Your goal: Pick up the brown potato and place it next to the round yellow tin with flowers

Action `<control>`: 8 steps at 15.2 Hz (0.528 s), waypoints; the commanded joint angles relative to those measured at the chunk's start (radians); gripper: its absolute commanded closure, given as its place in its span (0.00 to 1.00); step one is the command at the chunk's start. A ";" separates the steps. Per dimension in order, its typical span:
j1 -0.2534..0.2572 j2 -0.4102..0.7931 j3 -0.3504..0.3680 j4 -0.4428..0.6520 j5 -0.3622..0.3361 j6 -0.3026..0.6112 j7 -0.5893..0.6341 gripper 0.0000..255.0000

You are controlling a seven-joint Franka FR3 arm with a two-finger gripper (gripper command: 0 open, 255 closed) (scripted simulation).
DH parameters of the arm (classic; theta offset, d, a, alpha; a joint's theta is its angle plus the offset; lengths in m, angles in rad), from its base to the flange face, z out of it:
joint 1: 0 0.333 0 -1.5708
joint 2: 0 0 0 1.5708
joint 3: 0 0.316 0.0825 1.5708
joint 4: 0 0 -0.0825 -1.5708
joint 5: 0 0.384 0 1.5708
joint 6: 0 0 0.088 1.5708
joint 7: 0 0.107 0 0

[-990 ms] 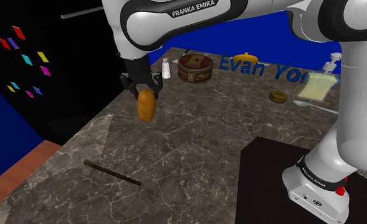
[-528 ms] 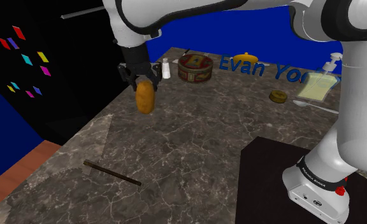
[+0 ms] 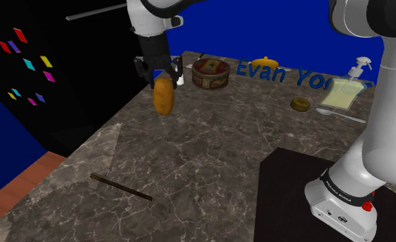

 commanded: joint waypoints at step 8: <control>-0.220 -0.345 -0.026 -0.421 0.175 0.145 -0.223 1.00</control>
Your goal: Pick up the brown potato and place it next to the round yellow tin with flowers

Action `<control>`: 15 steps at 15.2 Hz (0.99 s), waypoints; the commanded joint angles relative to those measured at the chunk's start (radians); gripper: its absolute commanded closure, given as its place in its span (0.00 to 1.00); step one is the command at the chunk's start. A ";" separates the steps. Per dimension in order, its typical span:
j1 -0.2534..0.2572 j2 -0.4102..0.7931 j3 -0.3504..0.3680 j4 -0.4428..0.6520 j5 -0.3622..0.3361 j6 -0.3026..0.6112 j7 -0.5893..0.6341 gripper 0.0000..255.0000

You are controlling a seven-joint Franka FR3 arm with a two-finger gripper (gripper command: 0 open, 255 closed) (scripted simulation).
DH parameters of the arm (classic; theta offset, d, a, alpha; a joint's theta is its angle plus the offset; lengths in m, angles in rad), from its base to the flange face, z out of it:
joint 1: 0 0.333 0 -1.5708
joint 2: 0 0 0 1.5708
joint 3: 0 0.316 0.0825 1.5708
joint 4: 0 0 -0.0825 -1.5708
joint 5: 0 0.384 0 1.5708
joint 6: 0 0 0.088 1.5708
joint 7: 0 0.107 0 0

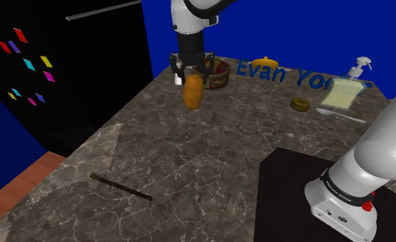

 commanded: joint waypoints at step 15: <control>-0.159 -0.423 -0.238 -0.440 0.141 0.080 -0.454 1.00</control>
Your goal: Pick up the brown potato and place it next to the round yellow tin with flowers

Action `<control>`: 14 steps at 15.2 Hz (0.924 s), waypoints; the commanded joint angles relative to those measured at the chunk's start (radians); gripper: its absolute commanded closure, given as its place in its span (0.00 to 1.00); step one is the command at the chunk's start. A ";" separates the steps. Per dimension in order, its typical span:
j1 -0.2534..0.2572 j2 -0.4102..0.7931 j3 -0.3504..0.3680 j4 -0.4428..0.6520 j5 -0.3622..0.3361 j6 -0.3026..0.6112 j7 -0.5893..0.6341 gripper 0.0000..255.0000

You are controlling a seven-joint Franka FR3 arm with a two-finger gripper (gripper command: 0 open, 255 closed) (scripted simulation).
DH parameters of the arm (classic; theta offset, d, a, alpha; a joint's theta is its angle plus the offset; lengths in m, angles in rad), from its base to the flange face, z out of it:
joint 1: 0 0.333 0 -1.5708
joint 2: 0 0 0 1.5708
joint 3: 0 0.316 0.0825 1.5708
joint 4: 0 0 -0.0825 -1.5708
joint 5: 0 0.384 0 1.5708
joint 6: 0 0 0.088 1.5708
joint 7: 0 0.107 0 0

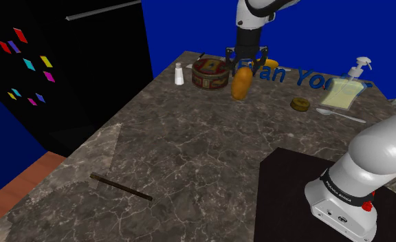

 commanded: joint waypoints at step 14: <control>-0.135 -0.153 -0.274 -0.169 -0.086 0.032 -0.377 1.00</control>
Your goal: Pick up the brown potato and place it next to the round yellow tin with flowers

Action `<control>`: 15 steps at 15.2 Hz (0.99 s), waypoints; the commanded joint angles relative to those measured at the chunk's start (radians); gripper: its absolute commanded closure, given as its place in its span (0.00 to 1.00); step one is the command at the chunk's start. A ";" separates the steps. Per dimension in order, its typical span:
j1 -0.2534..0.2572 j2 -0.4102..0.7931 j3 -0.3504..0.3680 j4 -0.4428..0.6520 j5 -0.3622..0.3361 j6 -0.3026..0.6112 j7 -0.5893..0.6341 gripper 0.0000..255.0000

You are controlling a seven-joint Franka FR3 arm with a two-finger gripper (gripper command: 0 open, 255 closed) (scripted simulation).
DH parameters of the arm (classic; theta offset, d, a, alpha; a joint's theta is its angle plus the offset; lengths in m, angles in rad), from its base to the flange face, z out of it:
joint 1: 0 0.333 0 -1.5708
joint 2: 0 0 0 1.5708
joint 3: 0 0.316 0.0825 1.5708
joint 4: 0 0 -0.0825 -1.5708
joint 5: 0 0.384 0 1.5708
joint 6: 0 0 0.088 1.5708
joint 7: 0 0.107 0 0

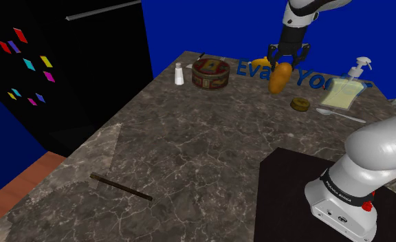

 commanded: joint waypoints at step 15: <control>-0.165 0.112 -0.294 0.099 -0.125 0.052 -0.394 1.00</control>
